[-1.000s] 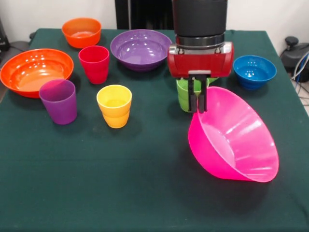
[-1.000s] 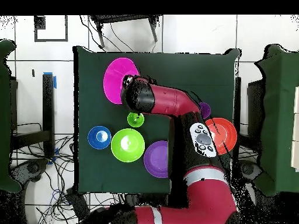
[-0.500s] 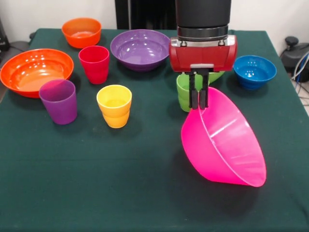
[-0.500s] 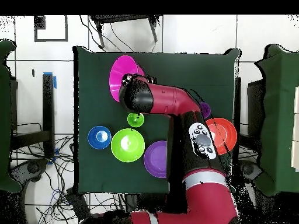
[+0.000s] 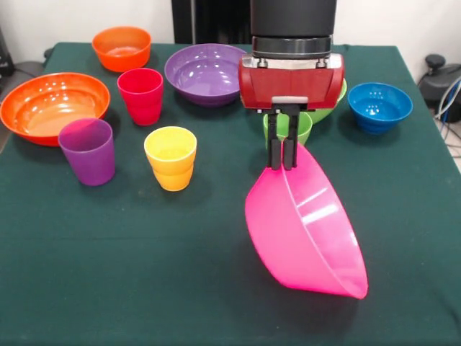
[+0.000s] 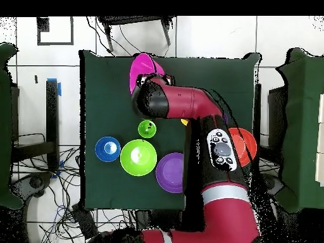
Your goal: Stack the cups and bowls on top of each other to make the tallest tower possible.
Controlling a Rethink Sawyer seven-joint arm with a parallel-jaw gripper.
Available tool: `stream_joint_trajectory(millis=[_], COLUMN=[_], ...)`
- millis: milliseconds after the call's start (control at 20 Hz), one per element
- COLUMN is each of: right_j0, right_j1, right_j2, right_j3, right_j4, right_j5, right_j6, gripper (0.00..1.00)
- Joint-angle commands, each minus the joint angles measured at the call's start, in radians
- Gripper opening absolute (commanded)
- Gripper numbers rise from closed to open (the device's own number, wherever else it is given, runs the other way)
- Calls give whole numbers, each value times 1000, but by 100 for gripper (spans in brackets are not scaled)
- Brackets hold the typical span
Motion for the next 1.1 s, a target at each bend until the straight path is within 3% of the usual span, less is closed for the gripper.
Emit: stream_joint_trajectory(millis=[50,800,1100], right_j0=[-6,-80,-70], right_j1=[29,80,81], right_j2=[25,97,81], right_j3=[-103,-214,-231], right_j4=[-80,-121,-201], right_j5=[86,138,71], right_j6=[-63,-152,-174], gripper=[0,0,0])
